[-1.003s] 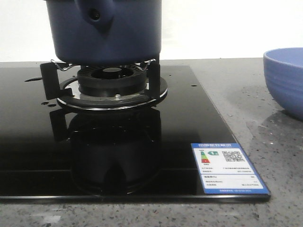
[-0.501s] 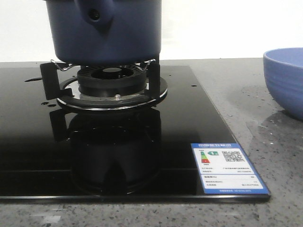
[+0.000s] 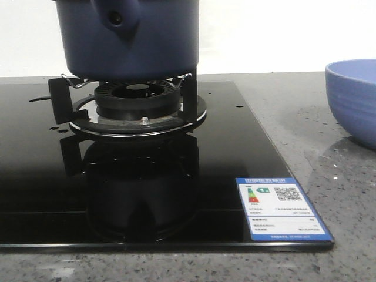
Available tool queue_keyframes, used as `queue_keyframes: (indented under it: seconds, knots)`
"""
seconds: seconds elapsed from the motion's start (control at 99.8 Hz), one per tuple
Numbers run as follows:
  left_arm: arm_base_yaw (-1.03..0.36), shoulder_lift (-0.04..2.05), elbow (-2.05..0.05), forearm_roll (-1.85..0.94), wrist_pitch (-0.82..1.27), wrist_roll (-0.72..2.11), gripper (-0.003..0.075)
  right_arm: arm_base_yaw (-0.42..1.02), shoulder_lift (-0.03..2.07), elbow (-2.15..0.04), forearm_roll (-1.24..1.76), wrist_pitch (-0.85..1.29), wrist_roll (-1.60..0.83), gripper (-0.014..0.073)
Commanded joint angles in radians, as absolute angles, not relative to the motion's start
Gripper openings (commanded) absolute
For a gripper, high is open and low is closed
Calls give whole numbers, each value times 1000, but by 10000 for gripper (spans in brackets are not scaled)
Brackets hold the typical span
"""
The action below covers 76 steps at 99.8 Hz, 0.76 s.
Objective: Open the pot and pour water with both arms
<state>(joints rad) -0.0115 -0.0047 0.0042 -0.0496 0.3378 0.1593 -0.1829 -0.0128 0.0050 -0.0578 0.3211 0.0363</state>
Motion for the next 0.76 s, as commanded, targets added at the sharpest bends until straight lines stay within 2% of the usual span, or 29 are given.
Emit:
queue_keyframes:
  seconds: [0.0,0.752]
  knots:
    - [-10,-33,32,-63,298,154,-20,-191,-27,34,-77,300,42,-69]
    - [-10,-33,32,-63,298,154,-20,-191,-27,34,-77,308,42,-69]
